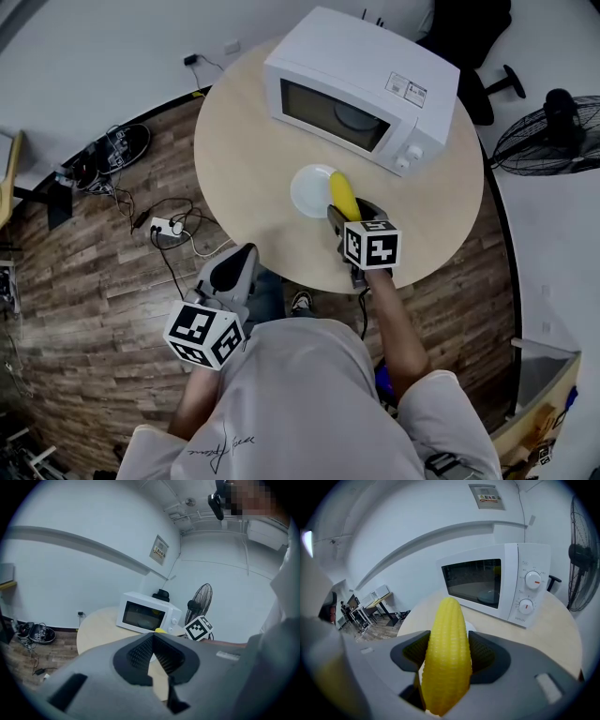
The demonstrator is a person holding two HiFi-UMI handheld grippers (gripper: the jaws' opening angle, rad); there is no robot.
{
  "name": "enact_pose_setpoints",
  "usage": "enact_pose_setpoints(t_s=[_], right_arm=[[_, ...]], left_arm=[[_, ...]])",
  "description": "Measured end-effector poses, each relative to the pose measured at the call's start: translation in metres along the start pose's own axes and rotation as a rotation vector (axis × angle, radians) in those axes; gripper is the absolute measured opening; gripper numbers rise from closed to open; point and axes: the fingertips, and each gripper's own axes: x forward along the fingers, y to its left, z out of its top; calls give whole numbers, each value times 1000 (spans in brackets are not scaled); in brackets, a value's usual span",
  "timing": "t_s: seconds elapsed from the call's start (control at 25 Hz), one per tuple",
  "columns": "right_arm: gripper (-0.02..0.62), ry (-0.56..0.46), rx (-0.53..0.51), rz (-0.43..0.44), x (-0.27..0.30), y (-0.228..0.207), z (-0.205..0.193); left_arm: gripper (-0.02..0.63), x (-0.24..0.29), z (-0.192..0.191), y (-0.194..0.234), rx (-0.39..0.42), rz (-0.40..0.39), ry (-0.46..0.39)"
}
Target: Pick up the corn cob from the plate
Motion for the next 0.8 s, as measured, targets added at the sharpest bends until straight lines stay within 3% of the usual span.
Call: enact_pose_setpoints(t_s=[0.8], right_arm=[[267, -96, 18, 10, -48, 6, 12]], left_arm=[[-11, -3, 0, -7, -7, -5, -16]])
